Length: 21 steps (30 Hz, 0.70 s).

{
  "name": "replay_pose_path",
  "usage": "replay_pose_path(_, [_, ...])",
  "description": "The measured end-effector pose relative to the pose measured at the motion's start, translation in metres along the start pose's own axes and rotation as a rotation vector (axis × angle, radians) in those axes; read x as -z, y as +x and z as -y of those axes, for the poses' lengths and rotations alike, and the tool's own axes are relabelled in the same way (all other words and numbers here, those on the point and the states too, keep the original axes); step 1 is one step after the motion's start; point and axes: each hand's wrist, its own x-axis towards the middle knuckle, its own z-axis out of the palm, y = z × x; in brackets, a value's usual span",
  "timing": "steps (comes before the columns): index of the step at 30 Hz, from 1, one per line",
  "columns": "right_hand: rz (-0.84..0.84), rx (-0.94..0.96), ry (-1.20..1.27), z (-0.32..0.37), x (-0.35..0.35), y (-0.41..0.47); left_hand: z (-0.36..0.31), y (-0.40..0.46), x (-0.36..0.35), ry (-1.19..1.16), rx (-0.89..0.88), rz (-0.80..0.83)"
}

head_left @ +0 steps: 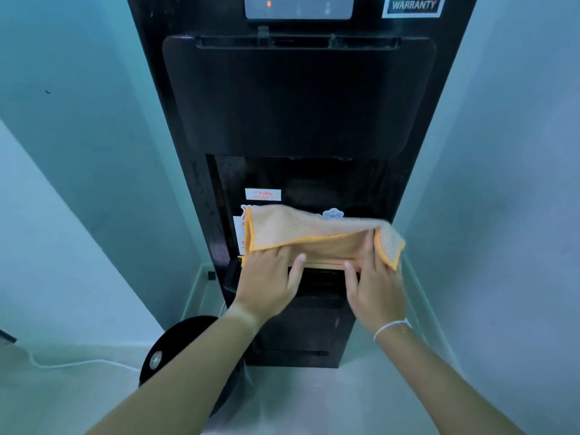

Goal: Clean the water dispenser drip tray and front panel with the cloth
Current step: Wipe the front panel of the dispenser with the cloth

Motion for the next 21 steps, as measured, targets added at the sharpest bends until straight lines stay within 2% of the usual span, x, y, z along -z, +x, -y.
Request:
replay_pose_path(3, [0.046, -0.008, 0.028, -0.009, -0.001, -0.004, -0.005, -0.001, -0.001, 0.020, -0.003, -0.025])
replay_pose_path(8, [-0.221, 0.042, 0.115, 0.012, 0.059, 0.061, -0.034, 0.046, 0.029, -0.035, 0.001, -0.188])
replay_pose_path(11, [-0.357, 0.062, 0.075, 0.018, 0.079, 0.085, -0.042, 0.056, 0.035, -0.041, -0.040, -0.256])
replay_pose_path(14, [-0.299, 0.069, 0.082, 0.009, 0.065, 0.075, -0.036, 0.049, 0.024, -0.041, -0.023, -0.264])
replay_pose_path(17, [-0.215, 0.061, 0.108, -0.002, 0.044, 0.049, -0.037, 0.038, 0.012, 0.012, -0.039, -0.188])
replay_pose_path(21, [-0.267, 0.101, 0.087, 0.000, 0.062, 0.066, -0.045, 0.044, 0.020, -0.005, -0.070, -0.179])
